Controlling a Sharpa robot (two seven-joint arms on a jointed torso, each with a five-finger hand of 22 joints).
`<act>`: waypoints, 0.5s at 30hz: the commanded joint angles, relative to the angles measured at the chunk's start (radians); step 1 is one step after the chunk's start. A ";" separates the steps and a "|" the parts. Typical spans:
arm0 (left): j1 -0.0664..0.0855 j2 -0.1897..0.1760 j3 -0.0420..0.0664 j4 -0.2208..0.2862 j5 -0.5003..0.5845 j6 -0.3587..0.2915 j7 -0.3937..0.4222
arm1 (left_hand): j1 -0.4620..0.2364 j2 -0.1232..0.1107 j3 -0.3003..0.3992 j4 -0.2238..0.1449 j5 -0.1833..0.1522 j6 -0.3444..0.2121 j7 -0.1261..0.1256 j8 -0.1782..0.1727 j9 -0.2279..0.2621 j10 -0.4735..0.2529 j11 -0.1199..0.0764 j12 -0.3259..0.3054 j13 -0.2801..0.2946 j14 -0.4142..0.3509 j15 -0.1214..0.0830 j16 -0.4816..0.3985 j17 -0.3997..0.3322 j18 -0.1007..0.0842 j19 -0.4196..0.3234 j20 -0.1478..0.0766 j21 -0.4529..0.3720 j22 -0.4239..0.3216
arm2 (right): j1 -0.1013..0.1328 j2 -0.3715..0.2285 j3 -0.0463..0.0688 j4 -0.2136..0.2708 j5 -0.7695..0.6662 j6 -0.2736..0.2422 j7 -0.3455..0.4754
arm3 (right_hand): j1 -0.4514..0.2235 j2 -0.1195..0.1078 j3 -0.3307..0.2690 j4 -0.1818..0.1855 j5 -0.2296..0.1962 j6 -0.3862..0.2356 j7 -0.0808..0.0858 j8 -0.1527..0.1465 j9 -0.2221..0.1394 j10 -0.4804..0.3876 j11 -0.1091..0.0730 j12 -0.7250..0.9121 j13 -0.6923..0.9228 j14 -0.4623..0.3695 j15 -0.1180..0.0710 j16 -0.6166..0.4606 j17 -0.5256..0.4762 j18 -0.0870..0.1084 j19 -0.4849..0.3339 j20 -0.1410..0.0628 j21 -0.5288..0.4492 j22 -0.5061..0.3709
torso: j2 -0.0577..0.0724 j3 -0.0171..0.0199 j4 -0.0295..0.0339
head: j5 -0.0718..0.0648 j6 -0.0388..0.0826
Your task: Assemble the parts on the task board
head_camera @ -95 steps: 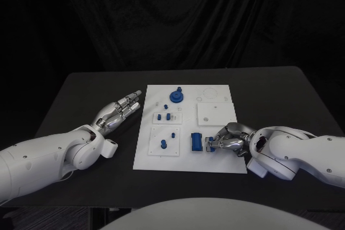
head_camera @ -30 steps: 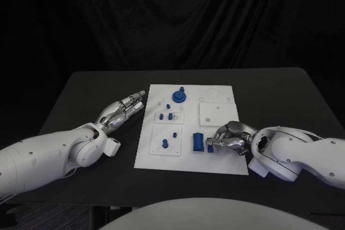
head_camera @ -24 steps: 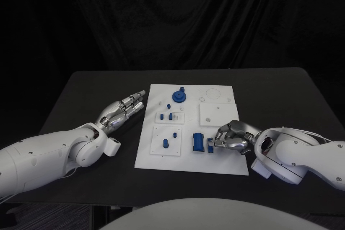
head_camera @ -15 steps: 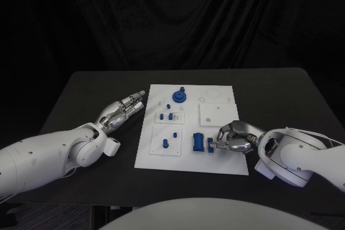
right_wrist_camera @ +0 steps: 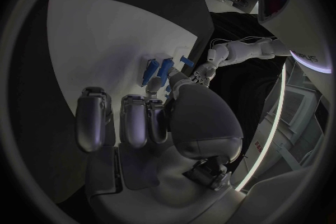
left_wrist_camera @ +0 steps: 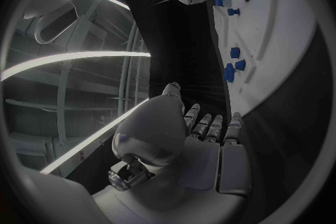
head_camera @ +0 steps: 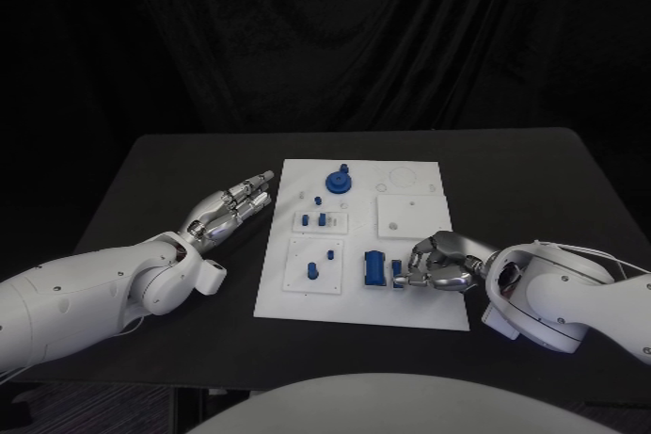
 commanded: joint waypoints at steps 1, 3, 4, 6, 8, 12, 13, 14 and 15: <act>-0.002 0.002 0.001 0.000 -0.002 0.013 0.089 | 0.010 -0.003 0.005 0.001 0.005 0.002 0.007 0.003 0.002 0.002 0.005 0.000 -0.001 0.001 0.007 -0.004 -0.002 0.017 0.002 0.008 0.002 0.001 | -0.003 0.003 0.000 -0.001 -0.014 0.036 -0.016 | -0.011 -0.002 -0.007 0.000 -0.006 -0.007 0.002 0.003 0.001 0.102 -0.006 0.003 0.263 0.069 -0.007 0.003 0.042 0.007 0.033 -0.005 -0.003 0.203 | 0.001 -0.0005 -0.0003 | 0.002 0.000; -0.002 0.003 0.001 0.000 -0.002 0.014 0.089 | 0.011 -0.003 0.005 0.001 0.006 0.001 0.007 0.003 0.001 0.002 0.006 0.000 -0.001 0.001 0.007 -0.004 -0.002 0.017 0.002 0.009 0.002 0.001 | -0.004 0.005 0.000 -0.003 -0.014 0.041 -0.018 | -0.003 -0.006 -0.011 -0.003 -0.020 -0.009 0.003 0.003 0.002 0.102 -0.006 0.003 0.263 0.069 -0.007 0.004 0.042 0.007 0.033 -0.005 -0.002 0.203 | 0.000 -0.0008 -0.0006 | 0.001 0.000; -0.002 0.003 0.001 -0.001 -0.002 0.014 0.089 | 0.011 -0.003 0.005 0.001 0.006 0.001 0.007 0.003 0.001 0.002 0.006 0.000 -0.001 0.001 0.007 -0.004 -0.002 0.017 0.002 0.009 0.002 0.001 | -0.004 0.006 0.000 -0.004 -0.016 0.044 -0.019 | -0.001 -0.007 -0.013 -0.004 -0.023 -0.009 0.003 0.003 0.003 0.102 -0.006 0.003 0.263 0.068 -0.007 0.003 0.042 0.007 0.033 -0.005 -0.003 0.203 | 0.000 -0.0009 -0.0006 | 0.002 0.000; -0.002 0.004 0.001 -0.001 -0.002 0.015 0.088 | 0.011 -0.003 0.005 0.001 0.006 0.001 0.007 0.003 0.001 0.002 0.006 0.000 -0.001 0.001 0.007 -0.004 -0.002 0.017 0.002 0.009 0.002 0.001 | -0.004 0.007 0.000 -0.005 -0.020 0.048 -0.021 | 0.003 -0.008 -0.015 -0.006 -0.032 -0.010 0.003 0.003 0.003 0.102 -0.005 0.003 0.263 0.068 -0.006 0.003 0.042 0.007 0.033 -0.005 -0.003 0.202 | 0.000 -0.0006 -0.0002 | 0.003 0.000; -0.002 0.004 0.001 -0.001 -0.002 0.015 0.088 | 0.012 -0.003 0.006 0.000 0.007 0.000 0.007 0.003 0.001 0.001 0.007 0.000 -0.001 0.001 0.007 -0.004 -0.002 0.017 0.002 0.009 0.002 0.001 | -0.004 0.008 0.000 -0.006 -0.023 0.053 -0.023 | 0.004 -0.009 -0.016 -0.006 -0.035 -0.010 0.003 0.003 0.004 0.102 -0.005 0.003 0.263 0.068 -0.006 0.003 0.041 0.007 0.033 -0.005 -0.004 0.202 | 0.000 -0.0003 -0.0003 | 0.004 0.000; -0.002 0.003 0.001 -0.001 -0.002 0.015 0.088 | 0.012 -0.003 0.006 0.000 0.007 0.000 0.007 0.003 0.001 0.001 0.007 0.000 -0.001 0.001 0.007 -0.004 -0.002 0.017 0.002 0.009 0.002 0.001 | -0.005 0.010 0.000 -0.009 -0.026 0.061 -0.027 | 0.012 -0.010 -0.019 -0.009 -0.043 -0.010 0.003 0.004 0.005 0.102 -0.005 0.003 0.263 0.068 -0.006 0.003 0.041 0.007 0.033 -0.005 -0.004 0.202 | 0.000 -0.0002 0.0001 | 0.003 0.000; -0.002 0.003 0.001 -0.001 -0.002 0.016 0.088 | 0.012 -0.003 0.006 0.000 0.007 0.000 0.007 0.003 0.001 0.002 0.007 0.000 -0.001 0.001 0.007 -0.004 -0.002 0.017 0.002 0.009 0.002 0.001 | -0.005 0.010 0.000 -0.010 -0.027 0.061 -0.027 | 0.014 -0.010 -0.019 -0.010 -0.044 -0.011 0.003 0.004 0.005 0.102 -0.005 0.003 0.263 0.068 -0.006 0.002 0.040 0.007 0.033 -0.005 -0.003 0.202 | 0.000 -0.0001 0.0003 | 0.003 0.000; -0.002 0.003 0.001 -0.001 -0.002 0.016 0.088 | 0.012 -0.003 0.006 0.000 0.007 0.000 0.007 0.002 0.001 0.002 0.007 0.000 -0.001 0.001 0.007 -0.004 -0.002 0.017 0.002 0.009 0.002 0.001 | -0.005 0.011 0.000 -0.011 -0.027 0.060 -0.026 | 0.014 -0.010 -0.019 -0.010 -0.044 -0.011 0.003 0.004 0.005 0.102 -0.005 0.003 0.263 0.068 -0.006 0.002 0.040 0.007 0.033 -0.005 -0.003 0.202 | 0.000 -0.0001 0.0003 | 0.004 0.000; -0.002 0.003 0.001 -0.001 -0.002 0.016 0.088 | 0.012 -0.003 0.006 0.000 0.007 0.000 0.007 0.002 0.001 0.002 0.007 0.000 -0.001 0.001 0.007 -0.004 -0.002 0.017 0.002 0.009 0.002 0.001 | -0.005 0.011 0.000 -0.013 -0.027 0.059 -0.026 | 0.027 -0.009 -0.018 -0.016 -0.044 -0.011 0.003 0.005 0.006 0.102 -0.005 0.003 0.263 0.068 -0.006 0.002 0.040 0.007 0.032 -0.005 -0.004 0.202 | 0.000 -0.0001 0.0001 | 0.005 0.000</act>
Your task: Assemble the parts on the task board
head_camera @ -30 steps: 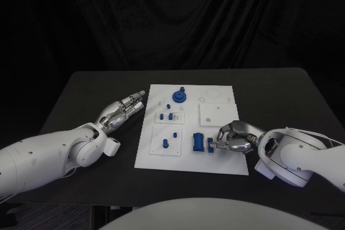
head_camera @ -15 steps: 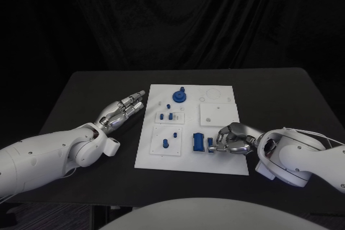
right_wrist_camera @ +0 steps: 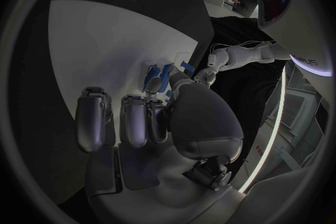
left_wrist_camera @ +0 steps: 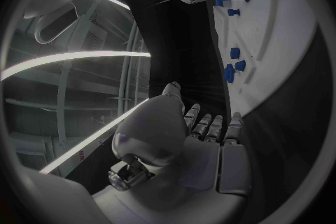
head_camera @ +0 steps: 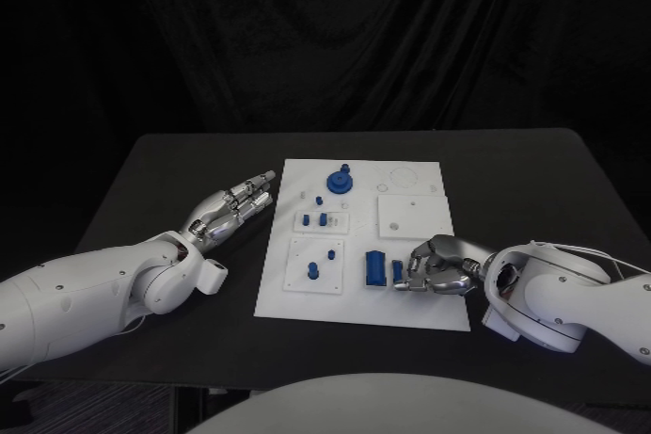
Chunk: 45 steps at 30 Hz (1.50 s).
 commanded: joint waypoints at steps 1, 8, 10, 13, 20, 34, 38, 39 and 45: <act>-0.002 0.001 0.001 0.001 -0.001 0.013 0.088 | 0.008 0.001 0.006 0.000 0.004 0.000 0.007 0.002 0.001 0.002 0.007 0.000 -0.001 0.001 0.007 -0.004 -0.001 0.017 -0.001 0.006 0.002 0.001 | -0.003 0.001 0.000 -0.005 -0.013 0.017 -0.019 | 0.030 -0.001 -0.003 -0.013 -0.002 -0.007 -0.001 0.005 0.003 0.102 -0.005 0.003 0.263 0.068 -0.006 0.002 0.038 0.008 0.032 -0.005 -0.006 0.202 | 0.000 0.0005 0.0002 | 0.001 0.000; -0.002 0.001 0.001 0.002 -0.001 0.011 0.089 | 0.009 0.001 0.006 -0.001 0.004 0.000 0.007 0.002 0.001 0.001 0.008 0.000 -0.001 0.001 0.007 -0.004 -0.001 0.017 -0.001 0.006 0.002 0.001 | -0.003 0.003 0.000 -0.014 -0.014 0.010 -0.017 | 0.048 0.006 -0.001 -0.019 0.015 -0.006 -0.001 0.005 0.004 0.102 -0.006 0.003 0.263 0.067 -0.006 0.001 0.037 0.007 0.032 -0.005 -0.005 0.202 | 0.000 -0.0002 -0.0002 | 0.001 0.000; -0.002 0.001 0.001 0.002 -0.001 0.011 0.089 | 0.009 0.001 0.006 -0.001 0.004 0.000 0.007 0.002 0.001 0.001 0.008 0.000 -0.001 0.001 0.007 -0.004 -0.001 0.017 -0.001 0.006 0.002 0.001 | -0.003 0.005 0.000 -0.017 -0.014 0.006 -0.015 | 0.053 0.010 0.000 -0.021 0.018 -0.005 -0.002 0.006 0.004 0.102 -0.006 0.003 0.263 0.067 -0.007 0.001 0.037 0.008 0.032 -0.005 -0.006 0.202 | 0.000 -0.0001 0.0001 | 0.001 0.000; -0.002 0.000 0.001 0.002 -0.001 0.011 0.088 | 0.010 0.002 0.008 -0.001 0.005 0.000 0.007 0.002 0.001 0.002 0.009 0.000 -0.001 0.001 0.008 -0.004 -0.001 0.017 -0.001 0.006 0.002 0.001 | -0.003 0.008 0.000 -0.022 -0.014 0.000 -0.013 | 0.058 0.015 0.002 -0.022 0.023 -0.002 -0.002 0.006 0.004 0.102 -0.006 0.003 0.263 0.067 -0.007 0.001 0.037 0.007 0.032 -0.005 -0.004 0.202 | 0.000 0.0007 -0.0008 | 0.004 0.000; -0.002 -0.003 0.001 0.004 -0.001 0.010 0.088 | 0.010 0.002 0.008 -0.001 0.005 0.000 0.007 0.002 0.001 0.002 0.009 0.000 -0.001 0.001 0.008 -0.004 -0.001 0.017 -0.001 0.006 0.002 0.001 | -0.004 0.017 0.000 -0.039 -0.014 -0.002 -0.013 | 0.066 0.023 0.005 -0.023 0.031 0.000 -0.003 0.006 0.003 0.102 -0.007 0.003 0.263 0.068 -0.007 0.002 0.039 0.007 0.033 -0.006 -0.003 0.203 | 0.001 0.0005 0.0010 | 0.005 0.000; -0.002 -0.004 0.001 0.005 -0.001 0.010 0.087 | 0.011 0.003 0.009 -0.001 0.006 0.000 0.007 0.002 0.001 0.002 0.009 0.001 -0.001 0.001 0.008 -0.004 -0.001 0.018 -0.001 0.006 0.002 0.001 | -0.022 0.029 0.000 -0.059 -0.054 -0.027 -0.020 | 0.089 0.021 0.007 -0.037 0.042 0.002 -0.004 0.006 0.004 0.102 -0.008 0.003 0.263 0.067 -0.009 0.001 0.037 0.007 0.033 -0.007 -0.003 0.203 | 0.000 0.0003 -0.0005 | 0.006 0.000; -0.002 -0.004 0.001 0.005 -0.001 0.010 0.087 | 0.011 0.003 0.009 -0.001 0.006 0.000 0.007 0.002 0.001 0.002 0.009 0.001 -0.001 0.001 0.008 -0.004 -0.001 0.018 -0.001 0.006 0.002 0.001 | -0.024 0.030 0.000 -0.058 -0.056 -0.025 -0.020 | 0.092 0.018 0.004 -0.038 0.033 -0.001 -0.003 0.003 0.003 0.102 -0.008 0.003 0.263 0.067 -0.008 0.000 0.036 0.007 0.032 -0.007 -0.005 0.202 | 0.000 0.0007 -0.0009 | 0.005 0.000; -0.002 -0.004 0.001 0.005 -0.001 0.010 0.087 | 0.011 0.003 0.009 -0.001 0.006 0.000 0.007 0.002 0.001 0.002 0.009 0.001 -0.001 0.001 0.008 -0.004 -0.001 0.018 -0.001 0.006 0.002 0.001 | -0.024 0.030 0.000 -0.057 -0.056 -0.026 -0.019 | 0.092 0.018 0.003 -0.038 0.030 -0.001 -0.003 0.003 0.003 0.102 -0.008 0.003 0.263 0.067 -0.008 0.000 0.036 0.007 0.032 -0.007 -0.004 0.202 | 0.000 0.0007 -0.0014 | 0.005 0.000; -0.002 -0.004 0.001 0.005 -0.001 0.009 0.090 | 0.013 0.004 0.010 -0.002 0.008 0.001 0.007 0.002 0.001 0.002 0.010 0.001 -0.001 0.001 0.008 -0.004 -0.001 0.018 -0.001 0.006 0.002 0.001 | -0.024 0.026 0.000 -0.051 -0.057 -0.048 0.004 | 0.085 0.015 -0.014 -0.028 -0.014 -0.001 -0.001 0.005 0.005 0.102 -0.006 0.003 0.263 0.068 -0.007 0.001 0.038 0.006 0.033 -0.006 -0.001 0.203 | 0.000 0.0005 -0.0007 | 0.005 0.000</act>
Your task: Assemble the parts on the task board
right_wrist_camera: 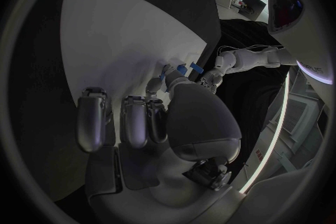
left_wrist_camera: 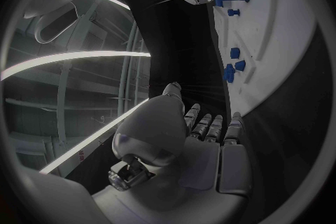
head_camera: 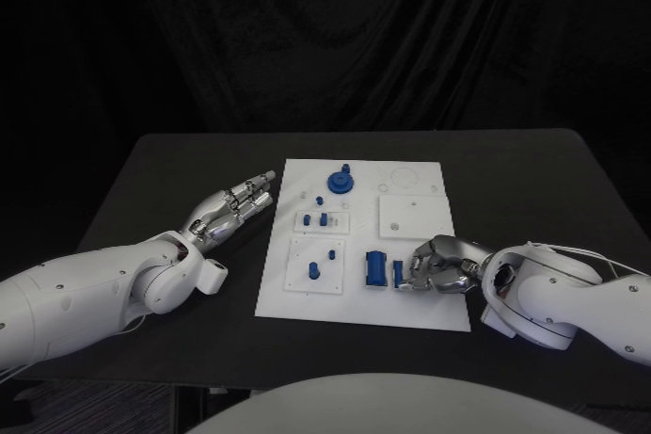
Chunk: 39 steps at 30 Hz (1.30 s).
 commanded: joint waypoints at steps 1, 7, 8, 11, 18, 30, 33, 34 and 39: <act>-0.002 0.000 0.001 0.003 -0.001 0.008 0.090 | 0.009 0.000 0.008 0.001 0.005 0.001 0.007 0.002 0.001 0.000 0.008 0.001 -0.001 0.001 0.008 -0.004 -0.002 0.018 -0.001 0.007 0.002 0.002 | -0.004 -0.006 0.000 0.007 -0.012 -0.043 0.012 | -0.005 -0.008 -0.017 0.007 -0.025 0.000 0.000 0.007 0.003 0.106 -0.002 0.003 0.263 0.064 -0.003 0.002 0.039 0.006 0.034 -0.005 0.000 0.204 | 0.000 0.0003 0.0006 | 0.000 0.000; -0.002 -0.001 0.001 0.004 -0.001 0.004 0.096 | 0.010 0.000 0.008 0.000 0.006 0.004 0.007 0.003 0.002 0.001 0.007 0.001 -0.001 0.001 0.008 -0.004 -0.002 0.018 -0.001 0.006 0.002 0.002 | -0.004 -0.032 0.000 0.022 -0.007 -0.125 0.087 | -0.046 -0.017 -0.052 0.049 -0.047 0.005 -0.001 0.009 0.004 0.106 -0.002 0.003 0.263 0.066 -0.002 0.006 0.047 0.005 0.037 -0.005 0.007 0.206 | 0.000 0.0008 0.0019 | 0.005 0.000; -0.002 -0.002 0.001 0.004 -0.002 0.003 0.096 | 0.011 -0.001 0.008 -0.001 0.006 0.005 0.007 0.003 0.002 0.001 0.007 0.001 -0.001 0.001 0.007 -0.004 -0.002 0.018 -0.001 0.006 0.002 0.002 | -0.004 -0.036 0.000 0.024 -0.002 -0.136 0.100 | -0.056 -0.016 -0.058 0.061 -0.047 0.006 -0.001 0.007 0.002 0.106 -0.002 0.003 0.263 0.066 -0.003 0.006 0.049 0.004 0.038 -0.005 0.009 0.207 | 0.000 0.0008 0.0018 | 0.006 0.000; -0.002 -0.004 0.001 0.006 -0.007 -0.011 0.101 | 0.015 -0.007 0.007 -0.003 0.007 0.017 0.009 0.005 0.003 0.005 0.006 0.002 0.000 0.001 0.003 -0.004 -0.002 0.018 -0.001 0.003 0.002 0.002 | -0.003 -0.059 0.000 0.039 0.020 -0.189 0.166 | -0.084 -0.016 -0.074 0.097 -0.033 0.007 -0.002 -0.006 -0.008 0.106 -0.002 0.003 0.263 0.066 -0.003 0.005 0.045 0.005 0.037 -0.005 0.006 0.206 | -0.002 -0.0009 0.0007 | 0.007 0.000; -0.003 -0.009 0.001 0.015 -0.050 -0.057 0.125 | 0.015 -0.015 0.002 0.014 0.005 0.033 0.015 0.006 0.004 0.009 -0.010 0.003 0.001 0.001 -0.033 -0.004 -0.002 0.019 -0.004 -0.038 0.000 -0.005 | 0.023 -0.119 0.002 0.075 0.109 -0.328 0.356 | -0.083 -0.029 -0.124 0.164 0.016 0.017 0.013 -0.069 -0.062 0.062 0.013 -0.042 0.213 0.006 0.012 -0.111 -0.166 0.049 -0.058 0.008 -0.212 0.137 | -0.006 -0.0015 -0.0005 | 0.012 0.000; -0.031 -0.016 0.001 0.051 -0.096 -0.143 0.200 | 0.005 -0.026 -0.018 0.020 0.006 -0.040 0.013 -0.005 -0.004 0.012 -0.104 0.003 0.001 0.001 -0.132 -0.004 -0.002 -0.036 -0.007 -0.195 -0.003 -0.016 | 0.042 -0.108 0.000 0.000 0.474 -0.341 0.839 | 0.004 0.066 -0.253 0.171 0.241 -0.242 0.254 -0.453 -0.487 -1.063 0.315 -1.044 -0.722 -0.944 0.351 -0.953 -1.030 0.060 -0.820 0.263 -1.321 -0.453 | -0.040 -0.0040 -0.0043 | 0.022 0.000; -0.035 -0.017 0.001 0.060 -0.102 -0.164 0.215 | 0.002 -0.026 -0.023 0.020 0.005 -0.041 -0.034 -0.004 -0.004 -0.009 -0.149 -0.002 -0.003 0.001 -0.154 -0.004 -0.002 -0.012 -0.009 -0.189 -0.005 -0.020 | 0.035 -0.102 -0.001 -0.015 0.519 -0.311 0.908 | -0.066 0.116 -0.312 0.177 0.217 -0.312 0.185 -0.587 -0.661 -1.237 0.253 -1.176 -0.902 -1.080 0.339 -1.078 -1.142 0.054 -1.066 0.291 -1.330 -0.710 | -0.041 -0.0050 -0.0047 | 0.017 0.000; -0.036 -0.017 0.001 0.061 -0.103 -0.172 0.221 | 0.001 -0.028 -0.025 0.020 0.005 -0.039 -0.048 -0.004 -0.004 -0.013 -0.172 -0.003 -0.004 0.001 -0.165 -0.004 -0.002 -0.001 -0.009 -0.188 -0.005 -0.020 | 0.032 -0.100 -0.001 -0.020 0.531 -0.304 0.930 | -0.062 0.125 -0.327 0.170 0.214 -0.337 0.155 -0.634 -0.732 -1.280 0.248 -1.204 -0.965 -1.120 0.342 -1.113 -1.175 0.064 -1.121 0.293 -1.334 -0.790 | -0.042 -0.0055 -0.0043 | 0.015 0.000; -0.038 -0.016 0.001 0.064 -0.106 -0.193 0.235 | -0.005 -0.033 -0.032 0.020 0.000 -0.028 -0.091 -0.003 -0.003 -0.014 -0.225 -0.003 -0.005 0.001 -0.184 -0.004 -0.002 0.013 -0.010 -0.189 -0.005 -0.023 | 0.024 -0.093 -0.001 -0.039 0.559 -0.282 0.991 | -0.045 0.149 -0.378 0.173 0.203 -0.431 0.017 -0.770 -0.931 -1.402 0.219 -1.253 -1.145 -1.324 0.315 -1.257 -1.266 0.085 -1.375 0.295 -1.361 -1.136 | -0.045 -0.0069 -0.0009 | 0.021 0.000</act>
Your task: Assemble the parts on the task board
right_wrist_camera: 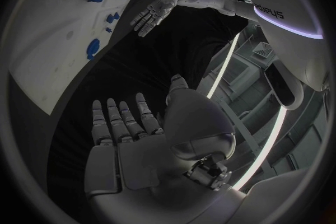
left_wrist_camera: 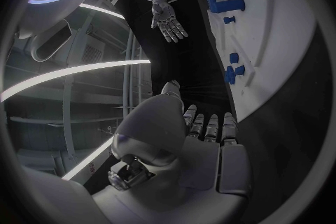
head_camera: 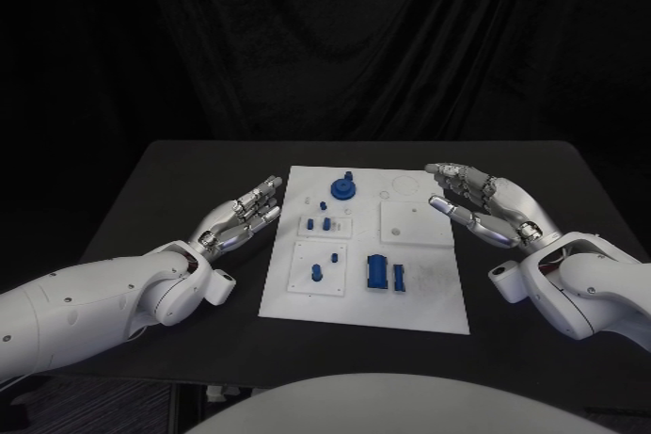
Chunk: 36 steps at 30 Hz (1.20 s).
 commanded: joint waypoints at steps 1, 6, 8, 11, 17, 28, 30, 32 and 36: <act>-0.002 0.001 0.001 0.004 -0.021 -0.052 0.235 | -0.001 -0.007 -0.007 0.001 -0.005 0.001 -0.006 -0.003 0.000 0.000 -0.008 -0.003 -0.002 -0.004 -0.046 -0.004 -0.001 0.012 -0.005 0.002 -0.006 -0.002 | -0.005 0.004 0.000 -0.010 0.086 0.039 0.139 | 0.011 0.010 -0.014 -0.001 -0.003 -0.010 -0.023 -0.029 -0.049 -0.026 -0.017 -0.007 -0.051 -0.070 -0.015 -0.049 -0.017 0.010 -0.086 -0.003 -0.013 -0.120 | -0.004 -0.0018 0.0019 | 0.004 0.000; -0.003 0.005 0.001 0.005 -0.022 -0.065 0.239 | -0.005 -0.011 -0.011 0.001 -0.006 0.005 -0.011 -0.003 0.001 0.000 -0.013 -0.003 -0.002 -0.004 -0.022 -0.004 -0.001 0.011 -0.007 0.016 -0.007 -0.005 | -0.011 0.010 0.000 -0.022 0.093 0.059 0.158 | 0.032 0.014 -0.023 -0.001 0.004 -0.015 -0.031 -0.057 -0.094 -0.044 -0.012 -0.005 -0.101 -0.118 -0.047 -0.088 -0.024 0.038 -0.117 -0.007 -0.017 -0.166 | -0.011 -0.0054 0.0002 | 0.009 0.000; -0.003 0.006 0.001 0.005 -0.022 -0.073 0.239 | -0.005 -0.013 -0.012 0.000 -0.006 0.007 -0.011 -0.002 0.001 0.000 -0.012 -0.003 -0.002 -0.004 -0.014 -0.004 -0.001 0.009 -0.007 0.020 -0.007 -0.006 | -0.014 0.011 0.000 -0.024 0.095 0.065 0.160 | 0.042 0.010 -0.023 0.000 0.007 -0.029 -0.037 -0.071 -0.108 -0.051 -0.009 -0.016 -0.117 -0.129 -0.061 -0.101 -0.027 0.046 -0.120 -0.005 -0.017 -0.171 | -0.013 -0.0070 0.0005 | 0.010 0.000; -0.001 0.004 0.001 0.002 -0.010 -0.042 -0.001 | -0.428 -0.083 0.078 -0.088 -0.150 -0.055 0.086 -0.029 -0.026 0.000 0.033 -0.003 -0.002 -0.004 0.029 -0.004 -0.001 -0.049 -0.017 -0.037 -0.015 -0.030 | -0.012 0.012 0.001 -0.024 0.068 0.032 0.109 | -0.319 -0.031 0.063 -0.089 -0.091 -0.124 -0.031 -0.113 -0.180 -0.087 -0.055 -0.115 -0.205 -0.201 -0.103 -0.155 -0.056 -0.014 -0.164 -0.092 -0.032 -0.203 | -0.009 -0.0045 0.0004 | 0.009 0.001; 0.003 0.018 0.022 0.016 0.029 -0.097 -0.017 | -0.624 -0.117 0.119 -0.129 -0.220 -0.085 0.086 -0.029 -0.026 0.000 0.051 -0.003 -0.002 -0.004 0.029 -0.004 -0.001 -0.067 -0.017 -0.037 -0.015 -0.030 | -0.020 0.045 0.024 -0.045 0.123 0.015 0.100 | -0.491 -0.050 0.103 -0.129 -0.137 -0.170 -0.031 -0.196 -0.180 -0.087 -0.074 -0.160 -0.205 -0.201 -0.127 -0.177 -0.056 -0.015 -0.164 -0.131 -0.032 -0.274 | -0.016 -0.0056 -0.0060 | 0.006 0.029; 0.023 0.089 0.136 0.091 0.231 -0.387 -0.102 | -0.898 -0.161 0.178 -0.187 -0.315 -0.123 0.086 -0.029 -0.026 0.000 0.123 -0.003 -0.002 -0.004 0.029 -0.004 -0.001 -0.088 -0.017 -0.037 -0.015 -0.030 | -0.062 0.219 0.143 -0.156 0.416 -0.077 0.055 | -0.727 -0.123 0.158 -0.185 -0.200 -0.230 -0.031 -0.196 -0.180 -0.087 -0.163 -0.220 -0.205 -0.201 -0.199 -0.260 -0.056 -0.042 -0.164 -0.186 -0.032 -0.274 | -0.055 -0.0117 -0.0398 | -0.009 0.174; 0.028 0.105 0.161 0.108 0.275 -0.451 -0.121 | -0.944 -0.169 0.187 -0.197 -0.331 -0.200 0.086 -0.029 -0.026 0.000 0.123 -0.003 -0.002 -0.004 0.029 -0.004 -0.001 -0.089 -0.017 -0.037 -0.015 -0.030 | -0.073 0.264 0.174 -0.185 0.491 -0.101 0.044 | -0.766 -0.123 0.168 -0.194 -0.211 -0.238 -0.031 -0.196 -0.180 -0.087 -0.163 -0.230 -0.205 -0.201 -0.199 -0.260 -0.056 -0.118 -0.164 -0.196 -0.032 -0.274 | -0.063 -0.0130 -0.0473 | -0.012 0.206; 0.031 0.115 0.178 0.119 0.305 -0.494 -0.133 | -0.973 -0.240 0.193 -0.203 -0.341 -0.200 0.086 -0.029 -0.026 0.000 0.123 -0.003 -0.002 -0.004 0.029 -0.004 -0.001 -0.163 -0.017 -0.037 -0.015 -0.030 | -0.080 0.295 0.195 -0.204 0.543 -0.117 0.036 | -0.791 -0.123 0.174 -0.200 -0.218 -0.244 -0.031 -0.196 -0.180 -0.087 -0.163 -0.236 -0.205 -0.201 -0.199 -0.260 -0.056 -0.118 -0.164 -0.200 -0.032 -0.274 | -0.069 -0.0139 -0.0522 | -0.014 0.227; 0.035 0.131 0.203 0.135 0.350 -0.558 -0.152 | -1.041 -0.240 0.278 -0.217 -0.365 -0.200 0.086 -0.029 -0.026 0.000 0.123 -0.003 -0.002 -0.004 0.029 -0.004 -0.001 -0.163 -0.017 -0.037 -0.015 -0.030 | -0.092 0.345 0.229 -0.236 0.627 -0.144 0.023 | -0.850 -0.123 0.247 -0.218 -0.233 -0.259 -0.031 -0.196 -0.180 -0.087 -0.163 -0.251 -0.205 -0.201 -0.199 -0.260 -0.056 -0.118 -0.164 -0.214 -0.032 -0.274 | -0.077 -0.0153 -0.0598 | -0.018 0.260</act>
